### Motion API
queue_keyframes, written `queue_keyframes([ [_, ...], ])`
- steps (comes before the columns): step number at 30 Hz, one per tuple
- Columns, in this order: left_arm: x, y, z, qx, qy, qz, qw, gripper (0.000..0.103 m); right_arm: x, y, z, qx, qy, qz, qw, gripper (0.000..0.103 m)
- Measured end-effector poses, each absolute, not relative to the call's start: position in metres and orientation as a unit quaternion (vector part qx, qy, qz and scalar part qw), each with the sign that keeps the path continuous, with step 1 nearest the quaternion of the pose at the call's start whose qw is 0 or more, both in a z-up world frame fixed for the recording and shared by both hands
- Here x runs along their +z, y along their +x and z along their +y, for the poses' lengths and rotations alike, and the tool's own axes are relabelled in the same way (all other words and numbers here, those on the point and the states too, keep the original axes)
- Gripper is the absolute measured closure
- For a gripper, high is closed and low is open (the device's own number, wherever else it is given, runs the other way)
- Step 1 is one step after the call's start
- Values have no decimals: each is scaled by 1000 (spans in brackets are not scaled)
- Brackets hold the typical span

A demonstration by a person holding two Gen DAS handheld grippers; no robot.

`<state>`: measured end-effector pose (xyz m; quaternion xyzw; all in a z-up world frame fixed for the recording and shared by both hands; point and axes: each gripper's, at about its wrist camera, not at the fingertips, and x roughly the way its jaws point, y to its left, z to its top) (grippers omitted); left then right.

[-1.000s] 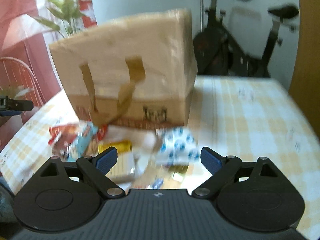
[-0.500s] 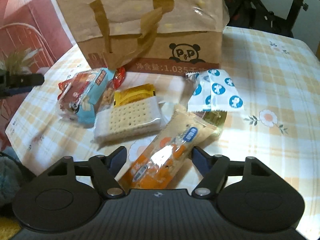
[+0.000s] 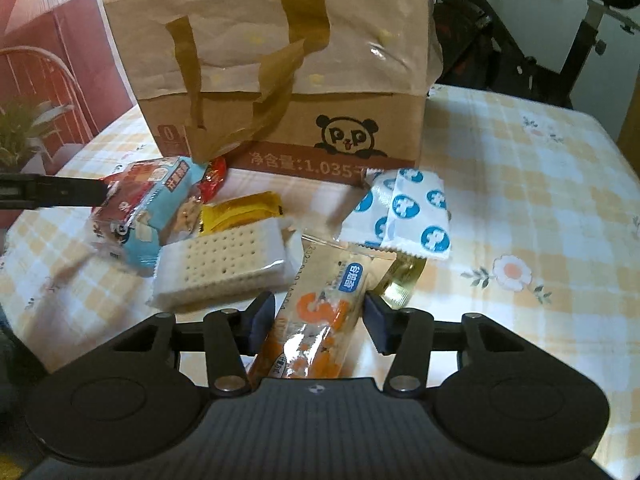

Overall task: Organize snacks
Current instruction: 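Grasp the clear stick packet with the left tool while the right tool grasps the orange-and-white bar, then carry both packets over the paper bag and open both tools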

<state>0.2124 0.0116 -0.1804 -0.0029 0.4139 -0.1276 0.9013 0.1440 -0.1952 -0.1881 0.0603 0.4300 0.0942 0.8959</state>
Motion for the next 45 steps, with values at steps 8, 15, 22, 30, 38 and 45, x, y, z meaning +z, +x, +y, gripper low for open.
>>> queue_keyframes([
  [8,-192,213,33,-128,-61,428,893,41,-191,144,-199,97,79,430,894,51],
  [15,-183,202,33,-108,-59,406,905,71,-191,144,-197,95,72,432,894,51],
  [22,-162,185,38,-116,-71,359,923,94,-189,140,-195,90,82,440,890,49],
  [30,-162,178,34,-130,-70,357,922,94,-188,141,-191,81,66,449,888,49],
  [38,-155,176,36,-136,-63,339,929,95,-190,137,-191,88,55,441,892,53],
  [45,-124,176,44,-149,-65,298,941,95,-158,124,-202,97,61,378,919,61],
])
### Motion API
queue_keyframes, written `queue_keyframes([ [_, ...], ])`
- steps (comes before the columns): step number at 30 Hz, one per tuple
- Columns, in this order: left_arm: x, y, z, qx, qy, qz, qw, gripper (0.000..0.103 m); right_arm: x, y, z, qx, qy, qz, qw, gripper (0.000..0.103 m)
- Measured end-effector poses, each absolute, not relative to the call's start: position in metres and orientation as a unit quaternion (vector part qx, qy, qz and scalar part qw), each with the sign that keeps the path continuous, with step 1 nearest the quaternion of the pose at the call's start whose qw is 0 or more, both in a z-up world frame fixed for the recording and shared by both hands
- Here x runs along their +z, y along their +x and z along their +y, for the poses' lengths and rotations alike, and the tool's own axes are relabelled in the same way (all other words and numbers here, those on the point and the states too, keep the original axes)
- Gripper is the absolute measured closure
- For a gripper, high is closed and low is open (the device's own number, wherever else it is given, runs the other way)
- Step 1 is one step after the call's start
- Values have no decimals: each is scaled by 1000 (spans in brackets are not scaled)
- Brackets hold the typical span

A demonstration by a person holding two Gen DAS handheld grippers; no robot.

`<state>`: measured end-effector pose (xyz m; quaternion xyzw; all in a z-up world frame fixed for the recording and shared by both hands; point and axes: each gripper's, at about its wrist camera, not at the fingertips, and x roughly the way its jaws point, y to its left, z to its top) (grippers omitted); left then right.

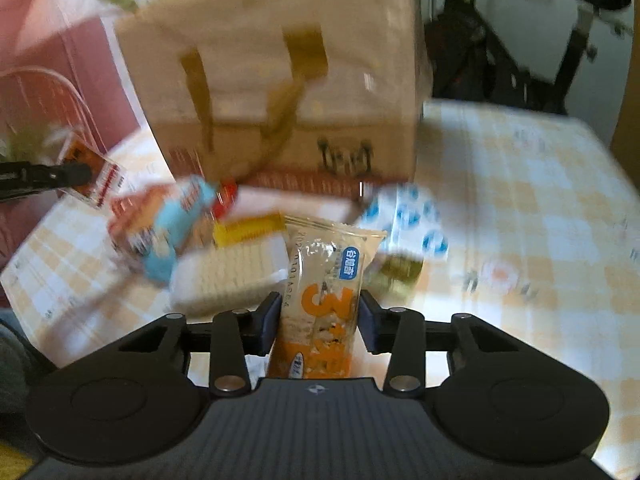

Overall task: Organize snacks
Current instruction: 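Carry both packets over the paper bag and open both tools, then move both tools back toward the snack packets on the table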

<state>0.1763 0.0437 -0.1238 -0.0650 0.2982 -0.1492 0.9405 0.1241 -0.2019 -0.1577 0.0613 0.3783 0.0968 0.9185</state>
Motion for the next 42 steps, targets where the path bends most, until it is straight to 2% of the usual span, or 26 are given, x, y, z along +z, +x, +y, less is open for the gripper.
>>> queue_keyframes([
  [11,-53,187,27,-211,-73,206,953,95,-72,127,-209,121,46,238,963,61],
  [18,-15,224,-5,-231,-78,158,957,95,-7,163,-214,136,41,148,979,61],
  [22,-8,258,-25,-241,-98,160,952,95,12,195,-211,129,14,107,986,61],
  [26,-17,288,-45,-232,-91,176,952,95,0,237,-204,105,-2,105,989,61],
  [33,-43,321,-60,-219,-72,213,949,94,-36,278,-206,67,23,173,982,61],
  [36,-49,319,-59,-236,-57,217,946,88,-44,280,-210,61,32,196,978,60],
  [37,-49,318,-58,-240,-51,218,945,75,-45,278,-213,57,35,200,978,60],
  [38,-50,317,-56,-239,-47,218,945,57,-45,275,-214,52,36,197,978,59],
  [40,-52,312,-49,-229,-45,211,949,44,-43,265,-219,48,34,187,981,43],
  [42,-51,310,-43,-223,-48,210,951,43,-41,255,-220,45,27,176,983,35],
])
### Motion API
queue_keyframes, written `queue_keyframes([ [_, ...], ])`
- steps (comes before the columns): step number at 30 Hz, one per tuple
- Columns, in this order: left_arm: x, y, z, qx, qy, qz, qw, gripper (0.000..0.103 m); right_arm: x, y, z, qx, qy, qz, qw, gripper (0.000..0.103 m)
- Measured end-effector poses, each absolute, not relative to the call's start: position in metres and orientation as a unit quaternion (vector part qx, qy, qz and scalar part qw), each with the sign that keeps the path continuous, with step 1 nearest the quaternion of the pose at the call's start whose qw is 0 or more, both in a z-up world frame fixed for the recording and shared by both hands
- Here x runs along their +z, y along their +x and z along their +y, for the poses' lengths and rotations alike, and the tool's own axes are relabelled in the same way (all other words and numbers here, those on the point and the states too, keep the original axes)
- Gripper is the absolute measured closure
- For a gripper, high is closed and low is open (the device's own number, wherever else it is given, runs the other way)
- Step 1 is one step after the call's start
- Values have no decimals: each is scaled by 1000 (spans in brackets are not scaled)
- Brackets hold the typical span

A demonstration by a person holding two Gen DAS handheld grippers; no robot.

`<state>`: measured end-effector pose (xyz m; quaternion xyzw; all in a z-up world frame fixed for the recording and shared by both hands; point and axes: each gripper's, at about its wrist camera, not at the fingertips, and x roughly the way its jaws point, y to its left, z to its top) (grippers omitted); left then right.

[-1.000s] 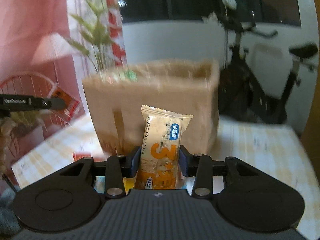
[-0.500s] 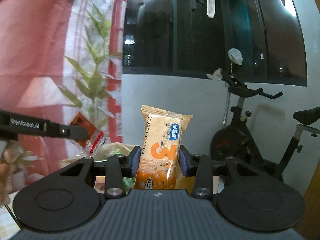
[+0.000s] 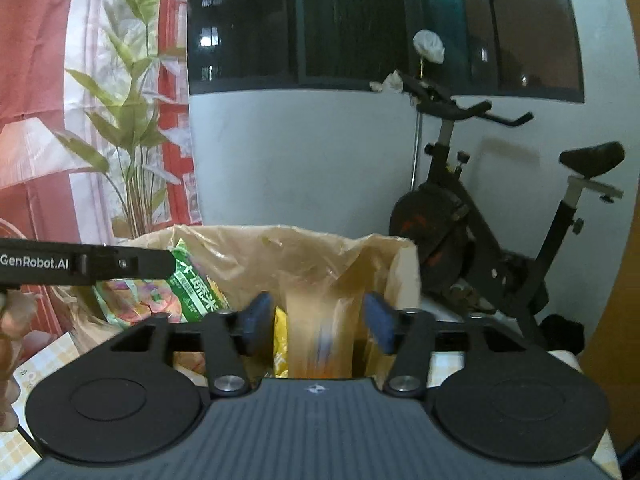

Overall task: Organize snacks
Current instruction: 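Move both tools back toward the snack packets on the table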

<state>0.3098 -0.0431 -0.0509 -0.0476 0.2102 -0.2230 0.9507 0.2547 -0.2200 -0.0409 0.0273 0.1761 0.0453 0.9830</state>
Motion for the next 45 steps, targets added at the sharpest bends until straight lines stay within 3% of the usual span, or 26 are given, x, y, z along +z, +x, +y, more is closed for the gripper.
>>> queue_keyframes([
  [17,-41,252,44,-169,-38,198,965,40,-53,182,-231,52,36,164,984,35],
  [45,-107,217,86,-81,-64,277,955,41,-121,143,-251,14,66,250,966,35],
])
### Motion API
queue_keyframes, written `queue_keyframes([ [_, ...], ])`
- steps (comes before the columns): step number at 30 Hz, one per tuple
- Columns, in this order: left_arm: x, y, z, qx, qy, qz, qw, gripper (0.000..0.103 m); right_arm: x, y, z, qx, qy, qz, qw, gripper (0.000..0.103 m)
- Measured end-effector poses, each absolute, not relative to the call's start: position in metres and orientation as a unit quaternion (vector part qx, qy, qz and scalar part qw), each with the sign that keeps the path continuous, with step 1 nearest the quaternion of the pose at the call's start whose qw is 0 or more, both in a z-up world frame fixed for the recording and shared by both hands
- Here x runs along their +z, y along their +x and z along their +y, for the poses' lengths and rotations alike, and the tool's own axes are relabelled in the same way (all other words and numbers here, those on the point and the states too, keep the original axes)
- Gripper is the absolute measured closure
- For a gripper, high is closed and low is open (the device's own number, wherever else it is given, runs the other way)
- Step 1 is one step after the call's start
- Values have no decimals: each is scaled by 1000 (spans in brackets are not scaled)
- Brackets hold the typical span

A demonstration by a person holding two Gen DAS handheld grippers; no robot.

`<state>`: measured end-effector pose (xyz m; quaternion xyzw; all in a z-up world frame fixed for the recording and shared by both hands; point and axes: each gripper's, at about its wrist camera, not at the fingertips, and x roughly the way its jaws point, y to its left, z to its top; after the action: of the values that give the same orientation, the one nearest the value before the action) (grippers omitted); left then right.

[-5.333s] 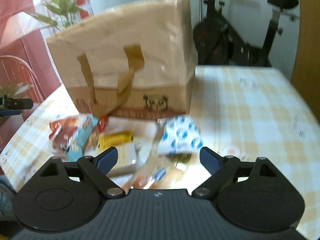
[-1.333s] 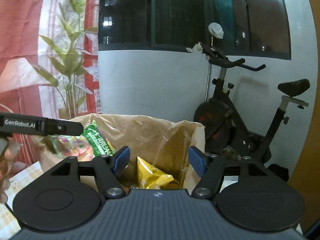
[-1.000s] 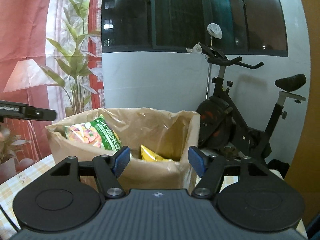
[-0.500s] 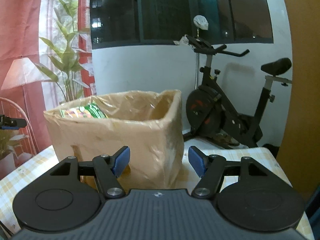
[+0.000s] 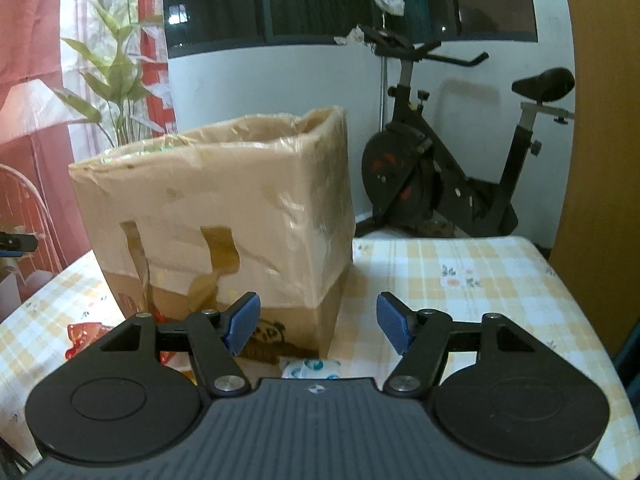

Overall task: Organize snacks
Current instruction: 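Move both tools back toward the snack packets on the table, then grasp the red candy wrapper with the left tool while the right tool grasps the blue-and-white packet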

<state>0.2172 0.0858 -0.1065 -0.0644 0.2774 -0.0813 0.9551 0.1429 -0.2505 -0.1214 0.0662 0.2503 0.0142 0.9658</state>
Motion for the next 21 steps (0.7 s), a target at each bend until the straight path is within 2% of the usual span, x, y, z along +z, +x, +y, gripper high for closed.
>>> queue_keyframes([
  [21,-131,215,86,-70,-58,316,944,41,-160,139,-248,7,59,315,947,35],
])
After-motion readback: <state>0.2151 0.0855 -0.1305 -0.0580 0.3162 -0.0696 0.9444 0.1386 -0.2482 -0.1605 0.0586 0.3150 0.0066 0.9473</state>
